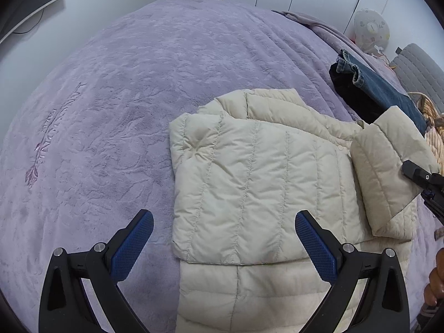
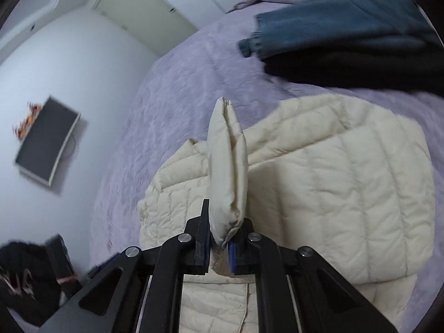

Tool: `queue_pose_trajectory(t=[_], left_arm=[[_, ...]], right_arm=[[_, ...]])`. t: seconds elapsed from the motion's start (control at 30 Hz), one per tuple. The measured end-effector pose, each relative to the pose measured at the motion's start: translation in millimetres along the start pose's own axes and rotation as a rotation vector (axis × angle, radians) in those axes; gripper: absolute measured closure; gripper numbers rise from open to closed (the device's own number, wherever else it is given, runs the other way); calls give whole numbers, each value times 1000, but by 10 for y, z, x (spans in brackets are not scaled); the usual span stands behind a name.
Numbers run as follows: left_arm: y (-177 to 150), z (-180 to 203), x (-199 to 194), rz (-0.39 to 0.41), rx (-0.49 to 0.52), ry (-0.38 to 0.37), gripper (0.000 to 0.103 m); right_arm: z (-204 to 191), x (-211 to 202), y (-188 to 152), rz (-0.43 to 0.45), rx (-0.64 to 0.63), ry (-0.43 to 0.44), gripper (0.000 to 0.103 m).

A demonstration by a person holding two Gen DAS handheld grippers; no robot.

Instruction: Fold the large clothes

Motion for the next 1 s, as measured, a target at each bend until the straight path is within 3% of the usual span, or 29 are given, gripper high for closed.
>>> queue_pose_trajectory(t=[0.13,0.3,0.33,0.43,0.57,0.73,0.77,0.83,0.87,0.9,1.0], left_arm=[[61,-177,-40,12,-32,10,1],[114,-263,-68,16,-64,-6,1],[123,-248,-69,14,-63,-17,1],[149,-122,-68,7,-43,-72,1],[169,173,61,-59,1,-182,1],[163,583,353,-151,8,-291,1],[175,645,391,-155,6,-292,5],[193,759,451,-172,21,-293,51],[189,801,497,-196,28,-291,88],[180,817,520,-206,20,-293,94],[157,804,438,-154,36,-260,94]], right_arm=[[-457,343,-192,-101,-170,-27,92],[-541,592,-491,-235,-231,-71,89],[-533,596,-536,-251,-234,-65,78],[-505,534,-596,-259,-232,-51,33],[-331,263,-573,-229,-211,-68,32],[175,-114,-457,-176,-122,-152,32],[286,-170,-435,-166,-99,-169,32],[491,-279,-392,-152,-49,-193,32],[576,-325,-378,-143,-27,-201,32],[659,-369,-357,-134,-12,-208,32],[820,-455,-315,-115,22,-224,32]])
Point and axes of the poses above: each gripper's, at about its wrist camera, not at the fingertips, and x roughly the way its jaws point, z to its right, y to its top, the point moved 3 cm from there along x, roughly the way its jaws point, and after that the axes turned 1 degree about y, right-handed, at the moved point
